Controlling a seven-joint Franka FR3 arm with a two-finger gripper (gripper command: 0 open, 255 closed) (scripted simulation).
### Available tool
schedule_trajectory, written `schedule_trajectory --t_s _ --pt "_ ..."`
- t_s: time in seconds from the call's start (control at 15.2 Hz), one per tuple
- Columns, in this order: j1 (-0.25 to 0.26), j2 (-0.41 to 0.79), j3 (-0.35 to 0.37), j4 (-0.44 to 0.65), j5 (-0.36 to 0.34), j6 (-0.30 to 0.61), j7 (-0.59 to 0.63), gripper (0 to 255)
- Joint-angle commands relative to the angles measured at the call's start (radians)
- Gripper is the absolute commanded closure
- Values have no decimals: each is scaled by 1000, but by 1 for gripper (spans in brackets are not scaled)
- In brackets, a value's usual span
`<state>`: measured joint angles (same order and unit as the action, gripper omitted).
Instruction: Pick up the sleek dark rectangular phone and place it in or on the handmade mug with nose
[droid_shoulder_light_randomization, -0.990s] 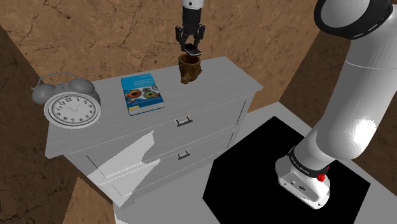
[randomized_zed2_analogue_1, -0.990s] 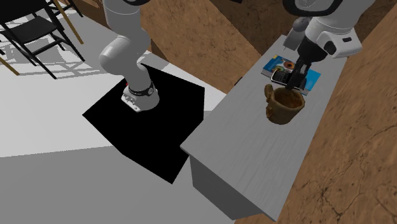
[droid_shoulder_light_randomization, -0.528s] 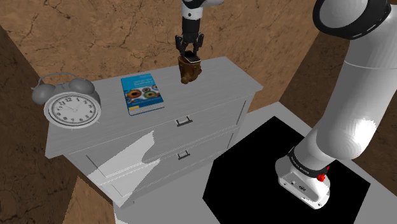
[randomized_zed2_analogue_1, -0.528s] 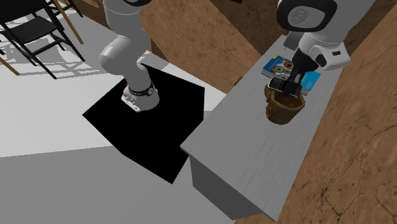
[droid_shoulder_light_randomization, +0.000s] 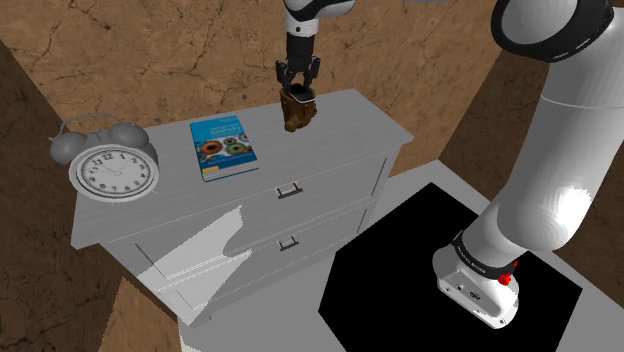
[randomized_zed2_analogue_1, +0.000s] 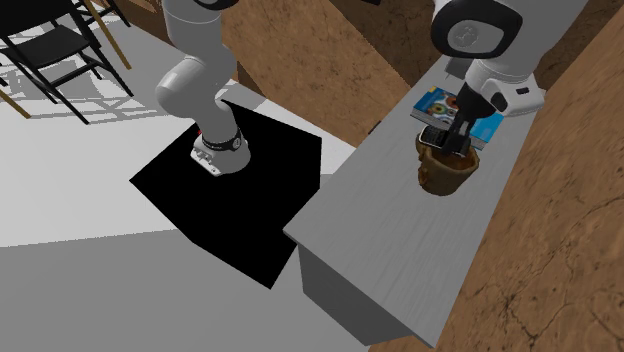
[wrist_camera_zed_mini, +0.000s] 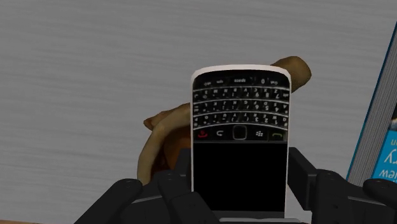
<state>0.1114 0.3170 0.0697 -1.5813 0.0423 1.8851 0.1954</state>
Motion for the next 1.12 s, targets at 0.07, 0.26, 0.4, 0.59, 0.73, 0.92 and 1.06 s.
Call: schedule_trajectory --t_s 0.07,0.26,0.4,0.59,0.73,0.92,1.06 --pt "0 1 0 0 0 0 0 0" --pt "0 0 0 0 0 0 0 0" --pt "0 1 0 -1 0 0 0 0" --pt "-3 -7 -1 90 0 -98 1 0" --pt "-3 -7 -1 117 -1 -124 1 0" --pt "-3 -7 -1 116 -1 -124 1 0" --pt "-3 -7 -1 117 -1 -124 1 0"
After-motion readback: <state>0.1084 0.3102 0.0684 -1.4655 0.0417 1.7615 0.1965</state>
